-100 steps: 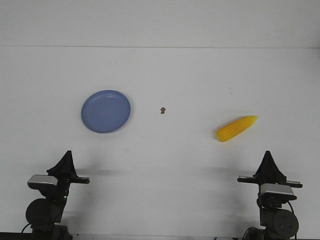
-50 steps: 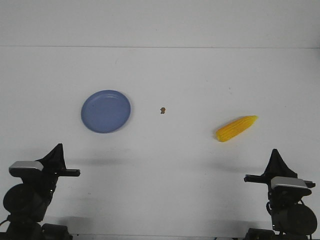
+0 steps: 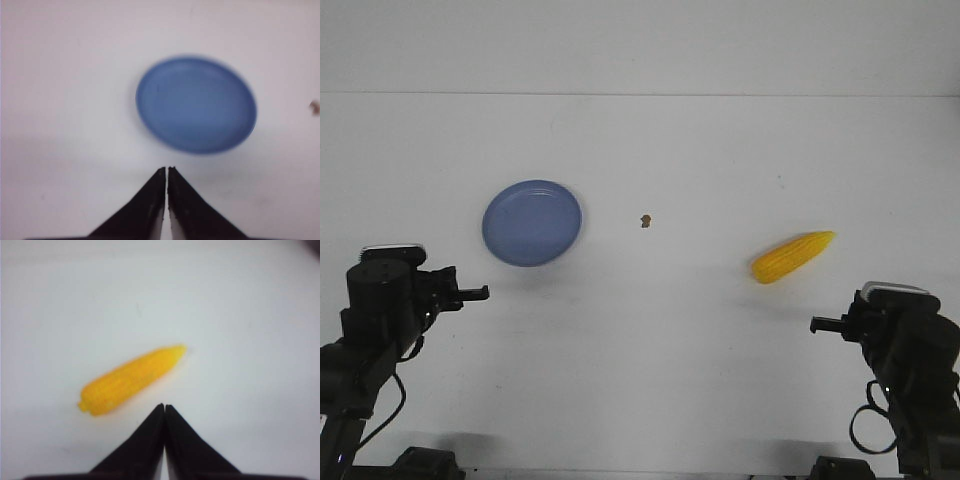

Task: Place corn on plate with both arms
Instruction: 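Reach the left gripper forward to the rim of the blue plate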

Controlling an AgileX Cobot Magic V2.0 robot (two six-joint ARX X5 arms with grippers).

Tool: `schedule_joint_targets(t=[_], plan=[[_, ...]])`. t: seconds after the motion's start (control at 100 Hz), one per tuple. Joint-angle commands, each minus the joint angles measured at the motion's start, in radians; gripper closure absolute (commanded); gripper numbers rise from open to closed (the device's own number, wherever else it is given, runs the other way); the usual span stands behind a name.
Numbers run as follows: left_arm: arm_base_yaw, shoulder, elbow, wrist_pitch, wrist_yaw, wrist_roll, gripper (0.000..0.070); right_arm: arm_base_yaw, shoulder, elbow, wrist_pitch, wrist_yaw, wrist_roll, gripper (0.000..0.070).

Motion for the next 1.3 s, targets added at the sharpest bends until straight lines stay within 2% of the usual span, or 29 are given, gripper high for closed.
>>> schedule_joint_targets(t=[0.0,0.22,0.26,0.32,0.36,0.37,0.43,0.44,0.49,0.64,0.8,0.91,1.01,1.29], plan=[[-0.001,0.031,0.019,-0.01,0.002,-0.007,0.0686,0.0,0.031,0.017,0.003,-0.002,0.016,0.07],[-0.002,0.06,0.019,0.002,0.002,-0.006,0.0685,0.0,0.063,0.017,0.003,-0.002,0.016,0.0699],[-0.002,0.06,0.019,0.007,0.002,-0.006,0.0679,0.0,0.061,0.017,0.004,-0.002,0.016,0.0674],[-0.002,0.058,0.019,0.008,0.002,-0.007,0.0604,0.0,0.06,0.017,0.003,-0.002,0.016,0.0536],[-0.002,0.058,0.019,0.008,0.002,-0.007,0.0494,0.0,0.06,0.017,0.003,-0.002,0.016,0.0373],[-0.002,0.058,0.019,0.008,0.002,-0.007,0.0448,0.0,0.06,0.017,0.003,-0.002,0.016,0.0333],[-0.002,0.058,0.019,0.008,0.002,-0.007,0.0294,0.0,0.06,0.017,0.003,-0.005,0.016,0.0144],[-0.002,0.058,0.019,0.008,0.002,-0.007,0.0261,0.0,0.06,0.017,0.003,-0.005,0.016,0.0124],[-0.002,0.058,0.019,0.008,0.002,-0.007,0.0195,0.0,0.06,0.017,0.002,-0.005,0.017,0.0079],[-0.002,0.061,0.019,0.018,0.002,-0.008,0.0186,0.0,0.055,0.017,0.004,-0.005,0.017,0.0079],[0.001,0.135,0.019,0.101,0.002,-0.026,0.0192,0.0,0.055,0.017,0.004,-0.005,0.016,0.0079],[0.019,0.25,0.032,0.171,0.007,-0.032,0.0192,0.0,0.055,0.017,0.004,-0.005,0.016,0.0079],[0.039,0.382,0.068,0.212,0.048,-0.033,0.0192,0.0,0.055,0.017,0.004,-0.005,0.016,0.0079],[0.1,0.722,0.238,0.243,0.053,-0.032,0.0192,0.0,0.055,0.017,0.002,-0.005,0.016,0.0079]])
